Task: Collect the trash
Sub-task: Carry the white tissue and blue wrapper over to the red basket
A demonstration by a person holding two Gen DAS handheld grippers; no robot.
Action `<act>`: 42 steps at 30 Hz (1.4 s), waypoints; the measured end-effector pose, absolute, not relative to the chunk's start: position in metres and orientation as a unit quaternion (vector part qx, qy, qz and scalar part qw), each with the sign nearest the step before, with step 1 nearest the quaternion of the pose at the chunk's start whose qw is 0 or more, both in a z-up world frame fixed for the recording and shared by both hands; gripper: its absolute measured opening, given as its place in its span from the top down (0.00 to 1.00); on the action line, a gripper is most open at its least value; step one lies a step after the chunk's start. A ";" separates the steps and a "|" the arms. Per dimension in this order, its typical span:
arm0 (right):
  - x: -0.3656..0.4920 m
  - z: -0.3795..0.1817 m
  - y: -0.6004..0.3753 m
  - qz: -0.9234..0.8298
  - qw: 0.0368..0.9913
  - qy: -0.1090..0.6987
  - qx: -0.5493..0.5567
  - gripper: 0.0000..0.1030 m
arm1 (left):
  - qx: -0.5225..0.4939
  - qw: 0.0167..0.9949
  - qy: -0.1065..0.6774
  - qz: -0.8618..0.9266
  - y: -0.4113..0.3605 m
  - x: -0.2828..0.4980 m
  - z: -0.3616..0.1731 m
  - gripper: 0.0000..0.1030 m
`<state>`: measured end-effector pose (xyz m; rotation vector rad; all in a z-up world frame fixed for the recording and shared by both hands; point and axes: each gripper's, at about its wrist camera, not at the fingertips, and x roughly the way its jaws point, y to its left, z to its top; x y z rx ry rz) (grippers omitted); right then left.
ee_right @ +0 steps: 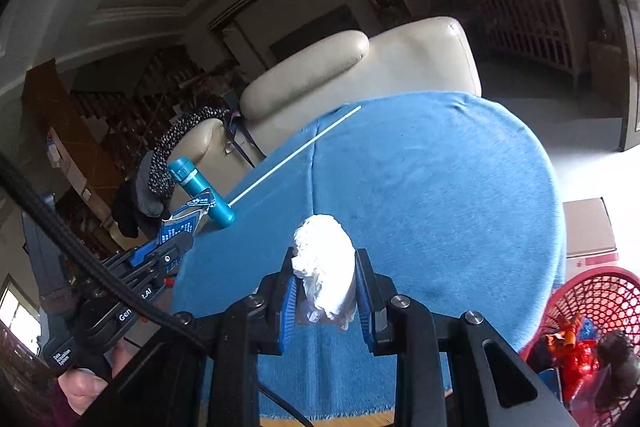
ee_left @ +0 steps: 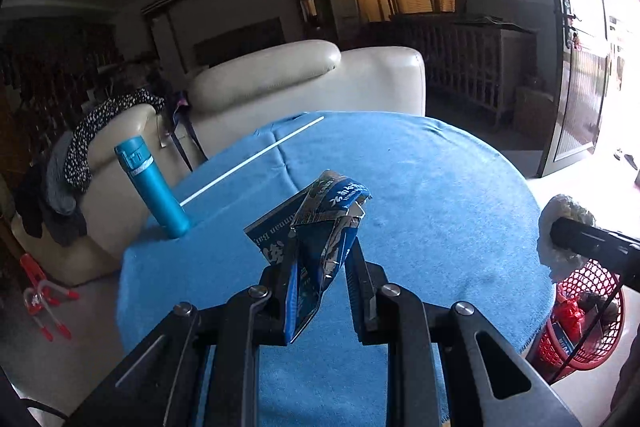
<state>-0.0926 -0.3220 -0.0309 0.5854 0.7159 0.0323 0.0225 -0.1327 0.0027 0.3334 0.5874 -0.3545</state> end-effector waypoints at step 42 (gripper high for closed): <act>-0.163 -0.020 -0.382 -0.033 0.897 0.302 0.321 0.73 | 0.215 0.908 0.282 -0.221 -0.201 -0.022 -0.003 0.79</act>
